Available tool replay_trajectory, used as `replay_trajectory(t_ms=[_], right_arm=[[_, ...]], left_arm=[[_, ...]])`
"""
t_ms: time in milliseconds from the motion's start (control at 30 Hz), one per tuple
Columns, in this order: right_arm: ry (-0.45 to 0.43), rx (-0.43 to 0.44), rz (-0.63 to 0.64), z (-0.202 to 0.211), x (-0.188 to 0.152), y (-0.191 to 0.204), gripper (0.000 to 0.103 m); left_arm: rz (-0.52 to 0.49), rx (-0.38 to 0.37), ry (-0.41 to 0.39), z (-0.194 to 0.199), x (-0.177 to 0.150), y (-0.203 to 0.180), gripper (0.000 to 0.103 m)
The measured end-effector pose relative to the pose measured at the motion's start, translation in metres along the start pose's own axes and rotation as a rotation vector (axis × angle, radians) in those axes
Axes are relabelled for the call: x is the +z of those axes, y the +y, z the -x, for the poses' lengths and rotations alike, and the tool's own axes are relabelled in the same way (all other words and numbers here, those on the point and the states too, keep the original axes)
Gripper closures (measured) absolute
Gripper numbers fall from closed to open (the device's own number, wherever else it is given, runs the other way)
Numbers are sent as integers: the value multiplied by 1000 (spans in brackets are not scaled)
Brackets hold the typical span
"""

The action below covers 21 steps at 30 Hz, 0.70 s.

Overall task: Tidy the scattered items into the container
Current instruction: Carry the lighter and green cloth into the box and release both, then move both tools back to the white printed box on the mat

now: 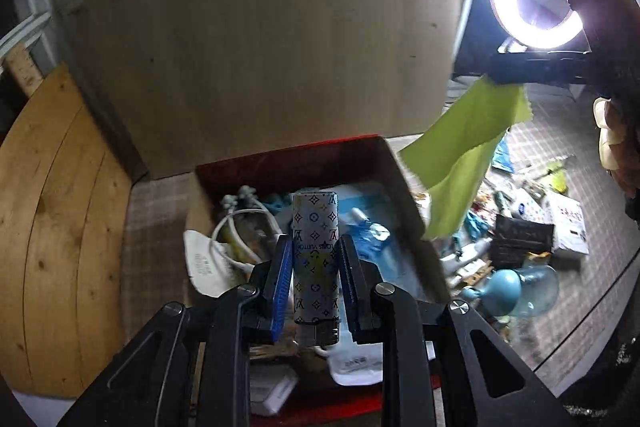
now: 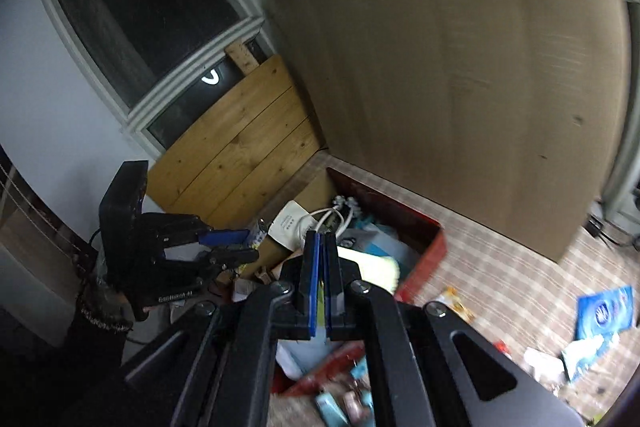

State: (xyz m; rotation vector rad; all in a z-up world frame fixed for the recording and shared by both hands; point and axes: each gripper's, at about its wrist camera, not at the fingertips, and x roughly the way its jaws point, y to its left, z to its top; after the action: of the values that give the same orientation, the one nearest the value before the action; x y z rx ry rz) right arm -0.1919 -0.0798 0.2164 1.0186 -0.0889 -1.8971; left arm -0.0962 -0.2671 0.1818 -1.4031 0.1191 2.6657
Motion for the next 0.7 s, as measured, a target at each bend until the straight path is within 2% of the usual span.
replay_trajectory(t_ms=[100,167,200,233,267,333,500,600,700], right_arm=[[20,-12,16,-26,13,7,101],[35,-15,23,-40,18,8,95],[44,-9,14,-44,19,8,87],[51,-30,-9,-48,19,6,58],[41,-62,-19,-46,17,6,38],[1,-136,-5,-41,12,5,35],[-1,-233,16,-23,-4,-7,35],[-4,-293,19,-2,-14,-15,35],[-9,-390,36,33,-30,-25,35]], left_arm=[[28,51,-21,-6,6,10,81],[49,110,-40,-9,10,17,76],[64,125,-50,-8,10,19,57],[80,139,-60,-8,10,21,38],[92,150,-67,-8,10,23,35],[97,151,-70,-8,8,23,35],[102,115,-80,-3,0,15,35],[85,77,-90,4,-7,1,35],[43,42,-99,10,-16,-21,35]])
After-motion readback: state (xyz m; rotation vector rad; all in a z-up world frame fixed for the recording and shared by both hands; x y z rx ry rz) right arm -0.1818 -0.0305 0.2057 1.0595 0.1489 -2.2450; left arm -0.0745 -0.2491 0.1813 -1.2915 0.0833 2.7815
